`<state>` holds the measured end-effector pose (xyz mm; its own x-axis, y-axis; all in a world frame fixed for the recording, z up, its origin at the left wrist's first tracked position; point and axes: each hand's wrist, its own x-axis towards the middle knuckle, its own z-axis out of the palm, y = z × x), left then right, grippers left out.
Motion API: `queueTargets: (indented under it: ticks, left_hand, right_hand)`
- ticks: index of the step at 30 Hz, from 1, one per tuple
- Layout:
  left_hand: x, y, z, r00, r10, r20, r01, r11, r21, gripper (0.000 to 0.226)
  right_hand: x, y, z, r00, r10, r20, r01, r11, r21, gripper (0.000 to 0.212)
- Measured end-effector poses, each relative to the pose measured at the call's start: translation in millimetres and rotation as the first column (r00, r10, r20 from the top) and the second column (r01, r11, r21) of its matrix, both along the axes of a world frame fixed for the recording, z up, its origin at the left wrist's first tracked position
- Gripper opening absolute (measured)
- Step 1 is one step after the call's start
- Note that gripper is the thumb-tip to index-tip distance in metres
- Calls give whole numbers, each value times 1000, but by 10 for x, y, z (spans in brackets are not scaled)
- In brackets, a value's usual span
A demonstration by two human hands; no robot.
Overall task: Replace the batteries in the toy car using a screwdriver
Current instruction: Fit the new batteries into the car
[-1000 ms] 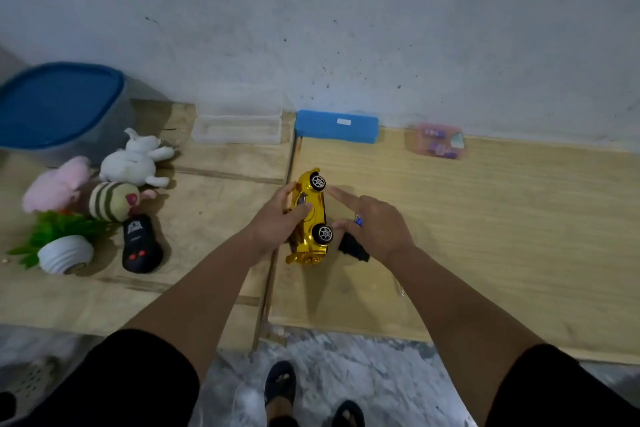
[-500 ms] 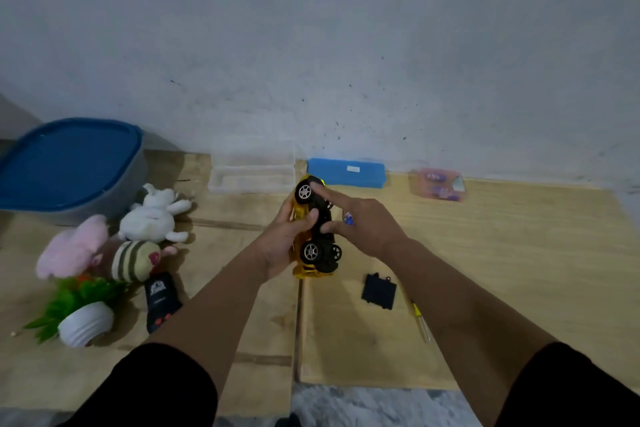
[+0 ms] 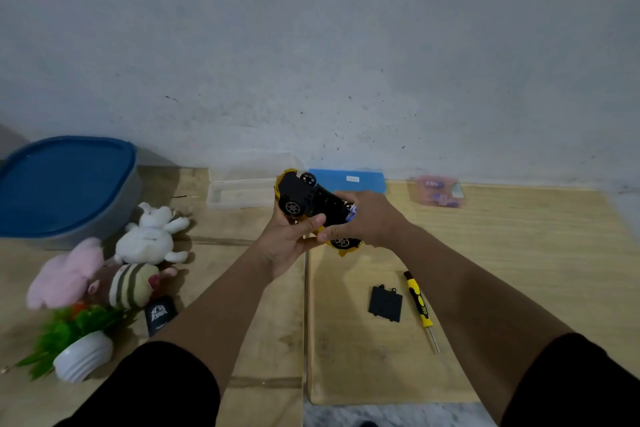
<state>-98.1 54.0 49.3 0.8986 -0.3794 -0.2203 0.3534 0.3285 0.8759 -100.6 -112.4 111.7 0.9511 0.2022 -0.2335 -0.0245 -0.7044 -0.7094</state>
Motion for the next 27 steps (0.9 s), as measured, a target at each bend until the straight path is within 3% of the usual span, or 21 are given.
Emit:
queueTargets:
  ticks: [3,7,12,19,22,25,27]
  left_hand:
    - [6,-39,-17,999,-7,-33,6,1000,-18,81]
    - [-8,-72,-15,998,14,-57,-13,1000,5,107]
    - [-1,-107,48,998,62,-13,-62,998,33,117]
    - [3,-111,100,991,100,90,-110,987,115,103]
    - [-18,-74,122,972,98,213,-160,942,297,109]
    - [-22,-39,109,925,-57,374,-185,795,577,121]
    - [-42,-50,115,899,-136,415,-202,713,671,119]
  right_hand:
    - [47,-49,-64,1000,-20,8,20,1000,21,53]
    - [81,-98,-113,999,-27,24,27,1000,5,58]
    - [90,-166,-115,1000,-25,12,25,1000,2,58]
    - [96,-192,-128,1000,8,26,-8,1000,-14,59]
    - [94,-211,-138,998,40,46,-33,990,-136,65]
    - [96,-199,-121,980,184,78,-140,911,-387,67]
    - [108,-187,-108,965,244,98,-169,860,-481,67]
